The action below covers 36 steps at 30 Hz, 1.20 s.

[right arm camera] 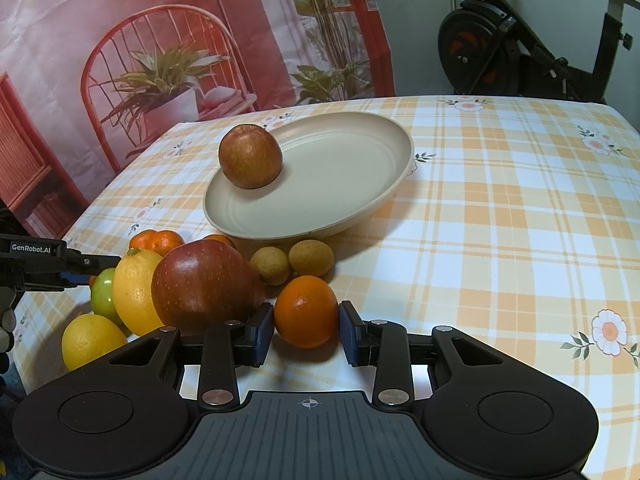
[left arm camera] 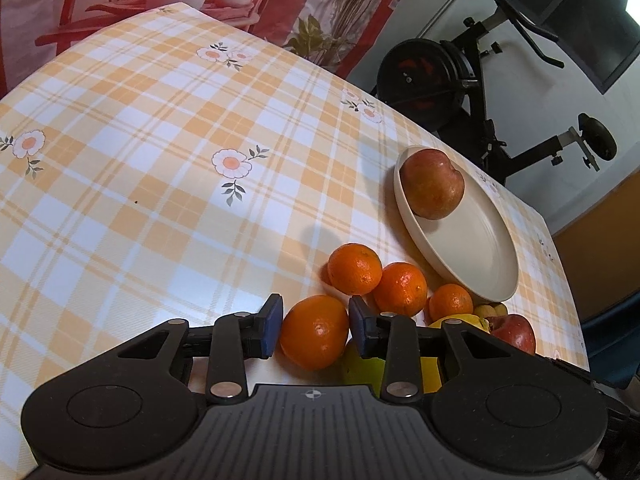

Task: Organize fruits
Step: 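Carry both tangerines onto the plate and open both grippers beside the apple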

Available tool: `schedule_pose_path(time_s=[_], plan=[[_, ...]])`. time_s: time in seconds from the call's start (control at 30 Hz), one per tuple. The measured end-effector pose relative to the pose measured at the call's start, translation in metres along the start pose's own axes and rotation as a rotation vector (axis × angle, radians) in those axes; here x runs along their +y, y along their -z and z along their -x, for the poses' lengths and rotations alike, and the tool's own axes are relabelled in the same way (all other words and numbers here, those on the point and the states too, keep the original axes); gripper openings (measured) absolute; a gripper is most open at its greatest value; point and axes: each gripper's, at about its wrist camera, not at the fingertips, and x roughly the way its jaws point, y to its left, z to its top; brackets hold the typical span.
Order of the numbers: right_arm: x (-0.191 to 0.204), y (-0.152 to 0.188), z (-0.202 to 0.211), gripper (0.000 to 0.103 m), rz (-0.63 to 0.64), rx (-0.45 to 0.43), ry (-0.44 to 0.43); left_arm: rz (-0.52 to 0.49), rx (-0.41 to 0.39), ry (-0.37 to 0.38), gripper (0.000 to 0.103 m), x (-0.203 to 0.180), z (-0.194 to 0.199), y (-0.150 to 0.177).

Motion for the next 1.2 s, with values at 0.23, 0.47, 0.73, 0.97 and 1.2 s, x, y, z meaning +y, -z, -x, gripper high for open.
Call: schedule_pose_path(time_s=[0.23,0.47,0.73,0.97,1.2], plan=[[-0.001,-0.002,0.003,0.032,-0.003,-0.023,0.011,0.023,-0.059,0.000,0.037,0.004,0.016,-0.006],[-0.002,-0.008,0.010,0.032,0.011,-0.053,0.021,-0.026,-0.117,0.006,0.037,-0.008,0.031,-0.018],[-0.006,-0.027,0.017,0.032,0.038,-0.094,0.043,-0.126,-0.150,0.032,0.037,-0.041,0.029,-0.037],[-0.008,-0.053,0.008,0.032,0.091,-0.111,0.052,-0.227,-0.111,0.062,0.037,-0.080,0.002,-0.046],[-0.019,-0.074,-0.019,0.032,0.116,-0.085,0.058,-0.309,-0.060,0.060,0.037,-0.107,-0.028,-0.049]])
